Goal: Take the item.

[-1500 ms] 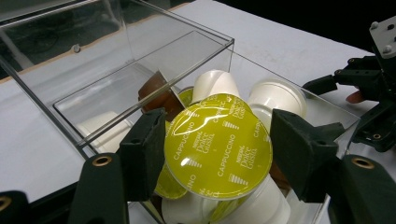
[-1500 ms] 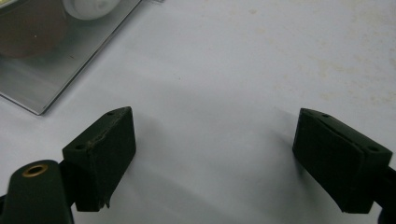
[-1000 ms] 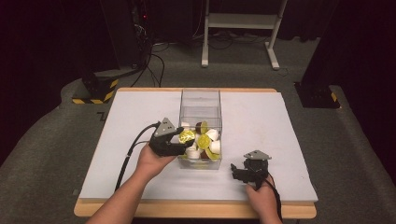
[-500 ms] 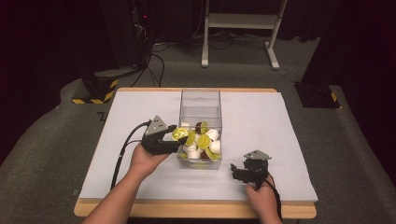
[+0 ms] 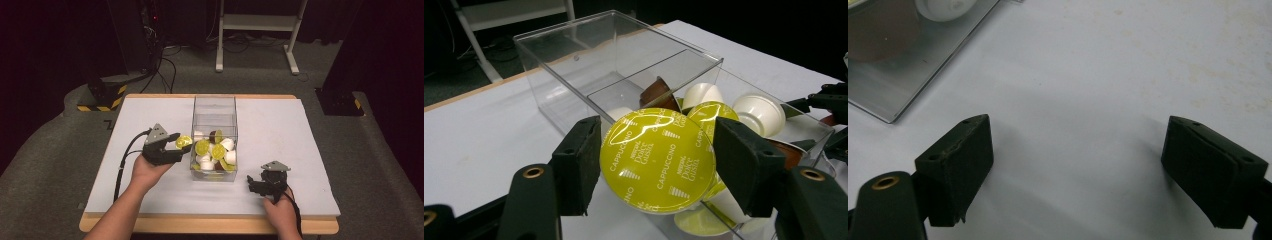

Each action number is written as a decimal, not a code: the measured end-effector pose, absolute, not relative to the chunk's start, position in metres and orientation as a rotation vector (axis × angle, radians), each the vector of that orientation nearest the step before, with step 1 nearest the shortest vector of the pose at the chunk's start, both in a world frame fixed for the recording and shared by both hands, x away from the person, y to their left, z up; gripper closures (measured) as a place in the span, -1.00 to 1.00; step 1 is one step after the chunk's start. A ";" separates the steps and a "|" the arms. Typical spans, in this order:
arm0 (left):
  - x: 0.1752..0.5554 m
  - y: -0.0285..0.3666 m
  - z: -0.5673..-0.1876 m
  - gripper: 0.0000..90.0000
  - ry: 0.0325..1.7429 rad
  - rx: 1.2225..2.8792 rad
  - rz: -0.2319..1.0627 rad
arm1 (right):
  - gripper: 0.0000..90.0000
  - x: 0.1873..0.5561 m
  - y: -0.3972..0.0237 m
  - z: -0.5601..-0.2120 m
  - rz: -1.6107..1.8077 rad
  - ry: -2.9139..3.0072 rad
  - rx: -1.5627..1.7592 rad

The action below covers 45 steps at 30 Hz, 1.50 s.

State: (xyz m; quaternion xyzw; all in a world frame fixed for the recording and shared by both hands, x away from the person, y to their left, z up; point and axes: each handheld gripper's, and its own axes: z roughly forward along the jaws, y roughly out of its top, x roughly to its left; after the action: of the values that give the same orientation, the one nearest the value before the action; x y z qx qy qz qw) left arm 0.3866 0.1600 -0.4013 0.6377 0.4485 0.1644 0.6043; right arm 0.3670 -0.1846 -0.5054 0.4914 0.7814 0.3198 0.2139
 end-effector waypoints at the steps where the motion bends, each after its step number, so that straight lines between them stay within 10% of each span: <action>1: 0.387 0.161 -0.402 -0.16 1.044 1.468 0.378 | -0.70 0.367 -0.185 -0.505 0.887 2.169 1.364; 45: 0.406 0.238 -0.454 -0.16 1.268 1.432 0.487 | -0.70 0.367 -0.185 -0.505 0.888 2.169 1.364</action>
State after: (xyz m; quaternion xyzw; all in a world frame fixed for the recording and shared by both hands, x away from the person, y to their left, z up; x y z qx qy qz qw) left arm 0.4058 0.2383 -0.4541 0.6054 0.5359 0.2060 0.5512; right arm 0.3671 -0.1847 -0.5054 0.4914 0.7815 0.3198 0.2135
